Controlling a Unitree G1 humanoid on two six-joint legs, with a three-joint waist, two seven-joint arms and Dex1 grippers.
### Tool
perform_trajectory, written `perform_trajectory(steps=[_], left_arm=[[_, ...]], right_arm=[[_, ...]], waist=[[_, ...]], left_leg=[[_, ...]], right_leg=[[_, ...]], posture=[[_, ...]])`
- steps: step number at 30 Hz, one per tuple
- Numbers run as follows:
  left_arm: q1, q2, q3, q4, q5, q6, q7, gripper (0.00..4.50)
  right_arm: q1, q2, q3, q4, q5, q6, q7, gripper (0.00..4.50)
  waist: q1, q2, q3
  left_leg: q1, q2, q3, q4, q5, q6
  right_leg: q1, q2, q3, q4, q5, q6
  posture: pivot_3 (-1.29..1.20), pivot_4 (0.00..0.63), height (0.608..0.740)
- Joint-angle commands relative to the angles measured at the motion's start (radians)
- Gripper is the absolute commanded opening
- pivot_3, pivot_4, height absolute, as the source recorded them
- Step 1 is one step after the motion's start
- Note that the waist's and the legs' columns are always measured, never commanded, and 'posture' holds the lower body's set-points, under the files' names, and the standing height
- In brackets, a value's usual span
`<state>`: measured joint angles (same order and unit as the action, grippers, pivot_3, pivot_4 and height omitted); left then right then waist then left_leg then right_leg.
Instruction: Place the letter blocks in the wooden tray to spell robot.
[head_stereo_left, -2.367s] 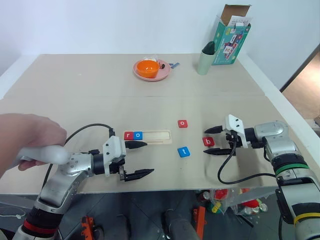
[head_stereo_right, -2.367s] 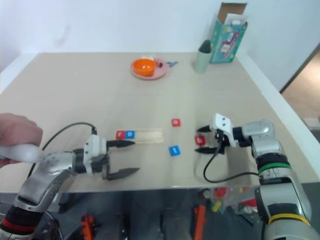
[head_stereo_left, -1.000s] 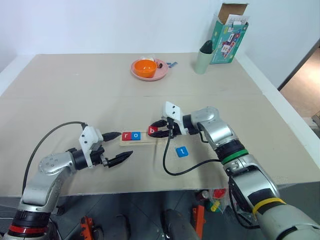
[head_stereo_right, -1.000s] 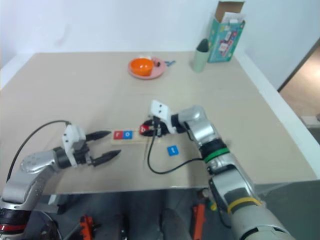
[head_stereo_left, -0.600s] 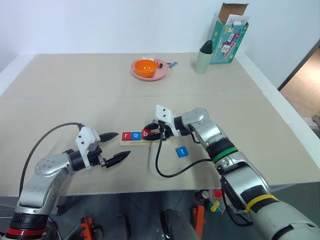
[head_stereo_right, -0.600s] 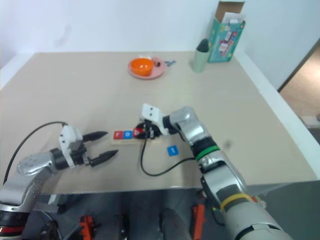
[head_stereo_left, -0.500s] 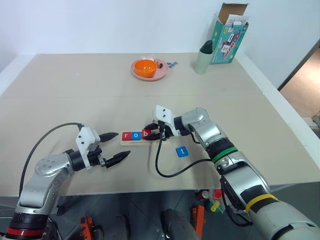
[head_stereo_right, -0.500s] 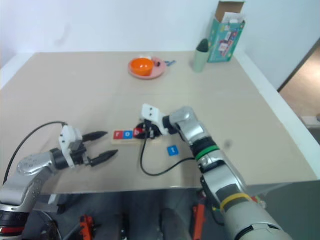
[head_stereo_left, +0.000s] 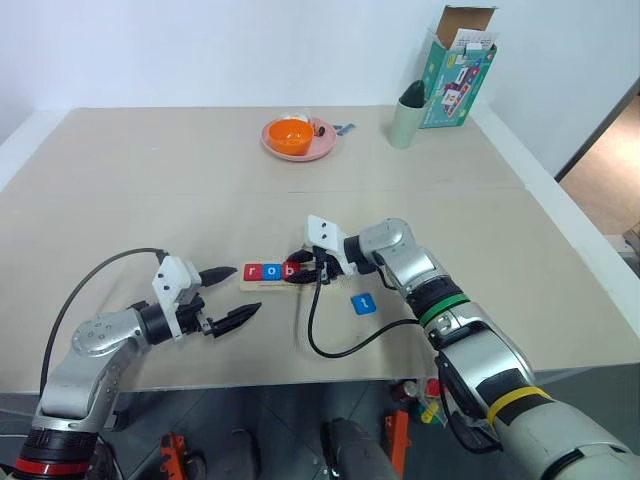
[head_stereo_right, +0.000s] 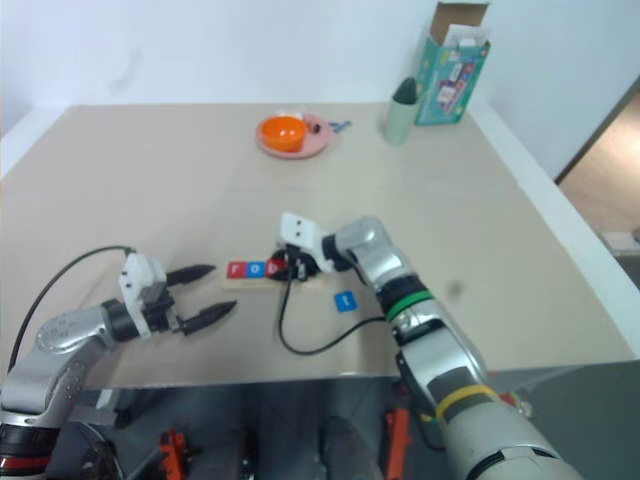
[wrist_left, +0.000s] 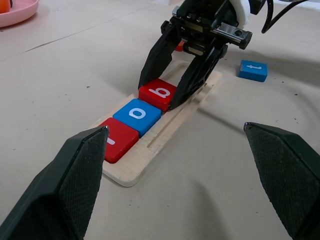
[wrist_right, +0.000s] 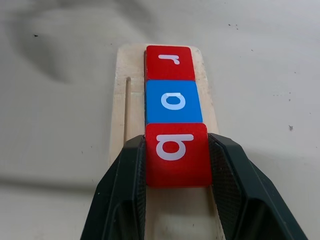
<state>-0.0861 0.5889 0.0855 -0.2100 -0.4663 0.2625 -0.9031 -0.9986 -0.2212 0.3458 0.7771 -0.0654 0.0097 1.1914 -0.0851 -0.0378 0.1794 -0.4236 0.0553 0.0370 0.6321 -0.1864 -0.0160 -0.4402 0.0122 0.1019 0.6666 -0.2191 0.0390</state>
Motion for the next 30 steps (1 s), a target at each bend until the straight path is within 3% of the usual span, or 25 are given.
perform_trajectory(steps=[1, 9, 10, 17, 18, 23, 28, 30], left_arm=[[0.007, 0.001, 0.008, -0.037, 0.002, -0.021, 0.001, 4.50], [0.017, 0.002, 0.008, -0.046, 0.008, -0.021, 0.006, 4.50], [0.016, 0.003, 0.008, -0.046, 0.009, -0.021, 0.006, 4.50], [0.004, 0.007, 0.010, -0.039, 0.015, -0.021, 0.003, 4.50], [0.003, 0.009, 0.010, -0.038, 0.017, -0.022, 0.001, 4.50], [-0.018, 0.020, 0.005, -0.053, 0.013, -0.018, -0.015, 4.50], [-0.040, 0.045, -0.012, -0.126, -0.067, 0.066, -0.067, 4.50], [-0.054, 0.066, -0.024, -0.145, -0.076, 0.087, -0.094, 4.50]], right_arm=[[-0.027, 0.018, -0.005, -0.008, -0.001, -0.016, -0.004, 1.20], [-0.047, 0.023, -0.010, 0.038, -0.009, -0.004, 0.005, 1.20], [-0.049, 0.023, -0.013, 0.041, -0.006, -0.005, 0.004, 2.00], [-0.054, 0.019, -0.066, -0.012, 0.049, 0.055, 0.006, 4.33], [-0.056, 0.015, -0.084, -0.039, 0.070, 0.084, 0.005, 4.46], [-0.047, -0.021, -0.213, -0.199, 0.147, 0.243, -0.124, 4.46], [0.060, -0.046, -0.337, -0.382, 0.119, 0.351, -0.452, 4.46], [0.176, -0.035, -0.372, -0.535, 0.068, 0.443, -0.621, 4.46]], waist=[[0.000, 0.000, 0.000], [0.000, 0.000, 0.000], [0.000, 0.000, 0.000], [0.000, 0.000, 0.000], [0.000, 0.000, 0.000], [0.001, 0.000, 0.000], [0.006, 0.000, 0.000], [0.009, -0.001, -0.001]], left_leg=[[0.000, 0.000, 0.000, 0.000, 0.000, 0.000], [0.000, 0.000, 0.000, 0.000, 0.000, 0.000], [0.000, 0.000, 0.000, 0.000, 0.000, 0.000], [0.000, 0.001, 0.000, 0.000, 0.000, 0.000], [0.000, 0.001, 0.000, 0.000, 0.000, 0.000], [0.000, 0.001, 0.000, 0.000, 0.000, 0.000], [-0.001, 0.001, -0.001, 0.000, 0.000, 0.000], [-0.001, 0.000, -0.001, 0.000, -0.001, -0.001]], right_leg=[[0.000, 0.000, 0.000, 0.000, 0.000, 0.000], [0.000, 0.000, 0.000, 0.000, 0.000, -0.001], [0.000, 0.000, 0.000, 0.000, 0.000, -0.001], [0.000, 0.000, -0.001, 0.000, 0.000, -0.001], [0.000, 0.000, -0.001, 0.000, 0.000, -0.001], [0.000, 0.000, -0.001, 0.000, 0.000, 0.000], [0.000, 0.000, -0.001, 0.000, 0.000, 0.000], [0.000, 0.000, -0.001, 0.000, -0.001, 0.000]], posture=[[0.00, 0.150, 0.740], [0.00, 0.150, 0.740], [0.00, 0.150, 0.740], [0.00, 0.150, 0.740], [0.00, 0.150, 0.740], [0.00, 0.150, 0.740], [0.00, 0.150, 0.740], [0.00, 0.150, 0.740]])
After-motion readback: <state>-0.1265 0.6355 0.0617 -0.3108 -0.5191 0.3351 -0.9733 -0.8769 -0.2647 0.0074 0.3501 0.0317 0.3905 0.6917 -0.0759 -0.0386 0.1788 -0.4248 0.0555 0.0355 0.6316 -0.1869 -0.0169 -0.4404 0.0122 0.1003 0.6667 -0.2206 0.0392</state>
